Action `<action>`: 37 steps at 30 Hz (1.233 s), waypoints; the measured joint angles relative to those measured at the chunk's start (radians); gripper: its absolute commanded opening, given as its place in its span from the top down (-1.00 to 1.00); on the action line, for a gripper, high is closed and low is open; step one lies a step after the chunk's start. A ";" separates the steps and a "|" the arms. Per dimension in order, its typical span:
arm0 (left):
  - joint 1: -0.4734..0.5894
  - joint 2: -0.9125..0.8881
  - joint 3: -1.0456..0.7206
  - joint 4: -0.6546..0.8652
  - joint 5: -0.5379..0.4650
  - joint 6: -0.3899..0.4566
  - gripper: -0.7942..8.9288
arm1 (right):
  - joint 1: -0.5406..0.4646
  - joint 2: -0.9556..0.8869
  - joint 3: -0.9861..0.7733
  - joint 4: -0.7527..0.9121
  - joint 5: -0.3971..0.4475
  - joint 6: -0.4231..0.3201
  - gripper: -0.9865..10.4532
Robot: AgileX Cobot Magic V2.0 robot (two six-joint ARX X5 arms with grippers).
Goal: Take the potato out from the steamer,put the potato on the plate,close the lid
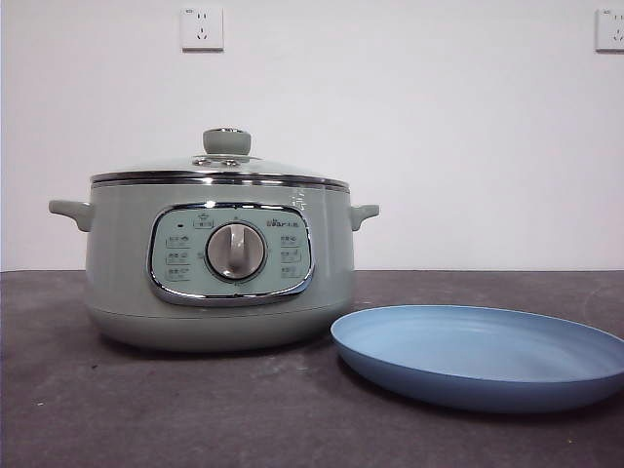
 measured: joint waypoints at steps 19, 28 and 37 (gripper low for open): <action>0.000 0.214 0.427 -0.258 0.207 0.014 0.85 | 0.000 0.349 0.464 -0.187 -0.333 -0.039 0.85; 0.000 0.442 0.624 -0.435 0.433 0.175 0.85 | 0.011 0.679 0.798 -0.524 -0.569 -0.292 0.85; 0.000 0.560 0.777 -0.684 0.447 0.373 0.85 | 0.083 0.817 0.950 -0.759 -0.584 -0.494 0.85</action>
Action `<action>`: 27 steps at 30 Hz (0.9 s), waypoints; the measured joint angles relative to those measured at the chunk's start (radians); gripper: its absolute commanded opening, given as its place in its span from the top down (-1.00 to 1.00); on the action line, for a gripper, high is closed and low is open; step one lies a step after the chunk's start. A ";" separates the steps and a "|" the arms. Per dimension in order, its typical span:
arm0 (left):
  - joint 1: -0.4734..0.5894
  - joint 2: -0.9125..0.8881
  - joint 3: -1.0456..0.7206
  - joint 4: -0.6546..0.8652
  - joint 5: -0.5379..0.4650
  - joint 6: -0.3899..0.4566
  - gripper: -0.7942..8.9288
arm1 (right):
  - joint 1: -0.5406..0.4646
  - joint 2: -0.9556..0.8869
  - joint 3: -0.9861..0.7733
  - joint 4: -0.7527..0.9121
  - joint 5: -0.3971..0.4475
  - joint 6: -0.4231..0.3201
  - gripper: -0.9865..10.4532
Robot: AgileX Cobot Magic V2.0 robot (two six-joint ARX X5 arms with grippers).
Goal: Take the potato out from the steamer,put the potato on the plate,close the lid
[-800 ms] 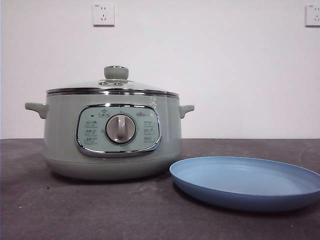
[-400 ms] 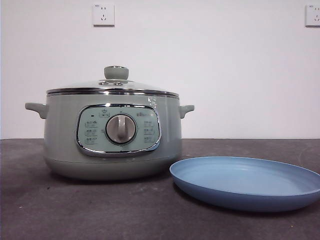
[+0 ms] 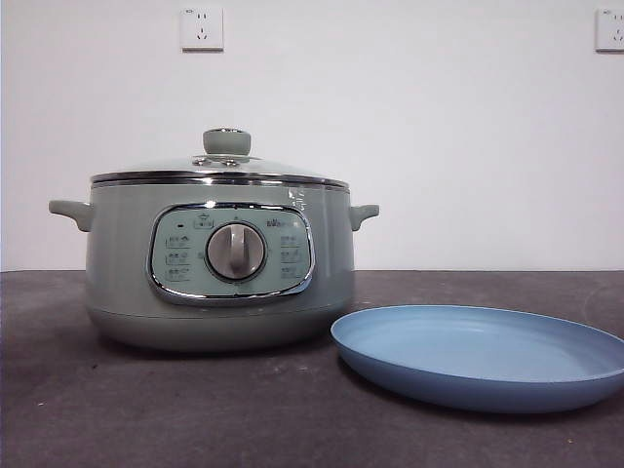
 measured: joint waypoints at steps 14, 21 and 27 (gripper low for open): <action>0.000 0.008 0.017 -0.019 0.001 0.059 -0.55 | 0.028 0.003 0.000 -0.001 0.000 -0.016 -0.27; 0.000 0.010 0.017 0.074 -0.026 0.046 -0.55 | 0.028 0.003 0.000 -0.001 0.000 -0.015 -0.27; -0.003 0.064 0.070 0.155 -0.056 0.027 -0.52 | 0.028 0.003 0.000 -0.003 -0.001 -0.011 -0.27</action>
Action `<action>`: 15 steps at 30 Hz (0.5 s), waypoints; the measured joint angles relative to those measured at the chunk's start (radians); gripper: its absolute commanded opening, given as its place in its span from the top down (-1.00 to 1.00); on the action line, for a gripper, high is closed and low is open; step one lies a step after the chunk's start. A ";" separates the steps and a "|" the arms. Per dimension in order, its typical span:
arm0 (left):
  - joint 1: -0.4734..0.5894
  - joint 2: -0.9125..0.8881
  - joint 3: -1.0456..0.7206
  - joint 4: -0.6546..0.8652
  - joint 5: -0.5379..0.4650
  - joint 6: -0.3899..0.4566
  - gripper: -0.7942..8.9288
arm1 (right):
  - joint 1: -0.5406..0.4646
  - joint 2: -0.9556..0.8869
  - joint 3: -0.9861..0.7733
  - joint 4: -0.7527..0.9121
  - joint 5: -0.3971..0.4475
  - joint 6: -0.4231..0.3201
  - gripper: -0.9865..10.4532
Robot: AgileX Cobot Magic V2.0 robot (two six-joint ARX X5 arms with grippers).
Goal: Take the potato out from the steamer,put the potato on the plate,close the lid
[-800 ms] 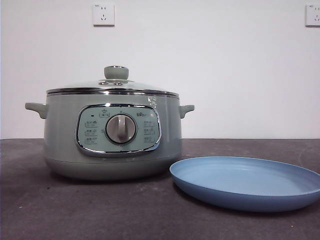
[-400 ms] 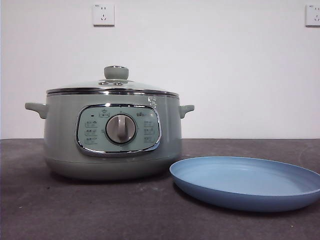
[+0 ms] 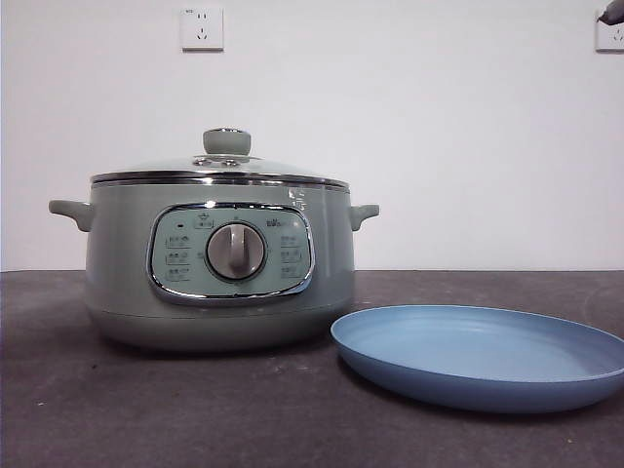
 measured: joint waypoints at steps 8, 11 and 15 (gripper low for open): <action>-0.082 0.209 0.182 0.014 -0.086 -0.002 -0.52 | 0.000 0.000 0.000 0.000 0.000 0.000 -0.27; -0.135 0.307 0.247 0.031 -0.135 0.007 -0.52 | 0.000 0.000 0.000 0.000 0.000 0.000 -0.27; -0.215 0.422 0.317 0.080 -0.203 0.015 -0.52 | 0.000 0.000 0.000 0.000 0.000 0.000 -0.27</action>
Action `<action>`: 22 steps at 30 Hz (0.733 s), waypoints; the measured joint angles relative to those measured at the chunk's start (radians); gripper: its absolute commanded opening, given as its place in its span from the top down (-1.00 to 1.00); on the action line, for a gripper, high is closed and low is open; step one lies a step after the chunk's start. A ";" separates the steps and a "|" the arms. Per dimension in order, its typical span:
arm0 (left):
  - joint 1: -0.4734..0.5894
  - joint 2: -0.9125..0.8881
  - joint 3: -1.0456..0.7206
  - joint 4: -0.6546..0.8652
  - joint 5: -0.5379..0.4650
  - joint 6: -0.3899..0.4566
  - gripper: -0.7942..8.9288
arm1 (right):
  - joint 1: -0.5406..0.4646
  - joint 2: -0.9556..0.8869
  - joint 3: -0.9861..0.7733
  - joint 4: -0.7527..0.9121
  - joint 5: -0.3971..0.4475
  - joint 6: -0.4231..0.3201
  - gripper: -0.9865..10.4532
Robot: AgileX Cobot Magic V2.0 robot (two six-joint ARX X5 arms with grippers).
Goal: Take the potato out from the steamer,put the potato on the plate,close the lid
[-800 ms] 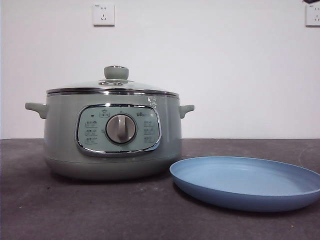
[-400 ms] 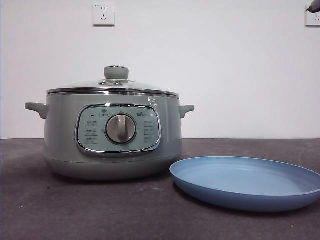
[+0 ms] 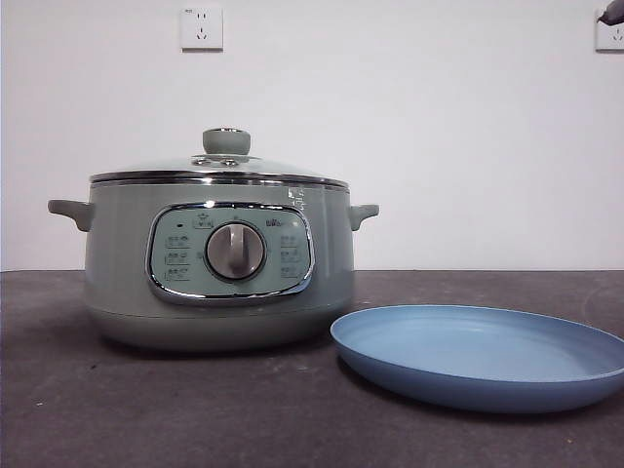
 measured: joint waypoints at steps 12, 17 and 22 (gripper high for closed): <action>-0.167 0.363 0.148 0.092 -0.250 0.073 -0.52 | 0.000 0.000 0.000 0.000 0.000 0.000 -0.27; -0.180 0.468 0.168 0.137 -0.283 0.079 -0.52 | 0.000 0.000 0.000 0.000 0.000 0.000 -0.27; -0.186 0.549 0.168 0.135 -0.293 0.079 -0.52 | 0.000 0.000 0.000 0.000 0.001 0.000 -0.27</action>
